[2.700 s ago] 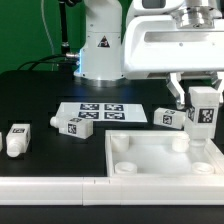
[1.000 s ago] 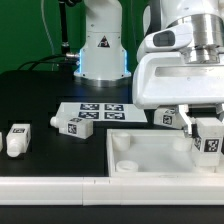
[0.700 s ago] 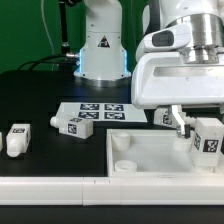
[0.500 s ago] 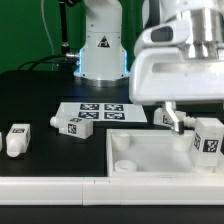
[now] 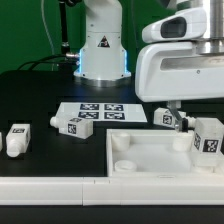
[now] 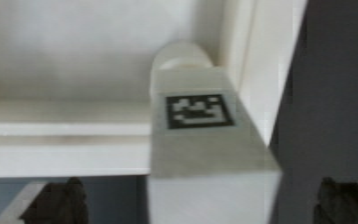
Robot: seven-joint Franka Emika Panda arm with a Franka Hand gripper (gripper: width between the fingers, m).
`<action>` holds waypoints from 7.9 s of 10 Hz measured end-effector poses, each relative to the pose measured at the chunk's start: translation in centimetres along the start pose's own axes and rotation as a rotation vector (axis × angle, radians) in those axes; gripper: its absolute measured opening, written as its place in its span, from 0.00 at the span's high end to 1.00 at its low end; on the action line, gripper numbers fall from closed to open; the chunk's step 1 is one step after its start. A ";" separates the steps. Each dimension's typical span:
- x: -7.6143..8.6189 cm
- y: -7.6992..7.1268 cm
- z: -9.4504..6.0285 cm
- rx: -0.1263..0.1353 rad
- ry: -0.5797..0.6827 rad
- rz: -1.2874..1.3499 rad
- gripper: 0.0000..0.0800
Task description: Assemble one leg
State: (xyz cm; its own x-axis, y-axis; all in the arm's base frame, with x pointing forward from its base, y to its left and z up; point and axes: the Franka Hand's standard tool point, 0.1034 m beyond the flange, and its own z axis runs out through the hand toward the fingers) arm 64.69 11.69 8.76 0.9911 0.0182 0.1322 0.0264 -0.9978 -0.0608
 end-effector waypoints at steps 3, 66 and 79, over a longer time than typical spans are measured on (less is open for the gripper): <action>-0.5 0.9 1.1 -0.008 -0.010 0.040 0.34; -1.2 0.2 1.9 -0.043 -0.096 0.951 0.64; -2.0 0.4 2.2 0.002 -0.119 0.494 0.19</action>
Offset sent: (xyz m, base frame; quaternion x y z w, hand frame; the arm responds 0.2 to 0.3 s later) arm 0.0000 0.0000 0.0000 0.0000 0.0000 0.0000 1.0000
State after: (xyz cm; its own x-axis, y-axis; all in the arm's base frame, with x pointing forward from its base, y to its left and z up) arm 62.99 11.38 6.32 0.8932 -0.4490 -0.0262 -0.4494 -0.8888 -0.0896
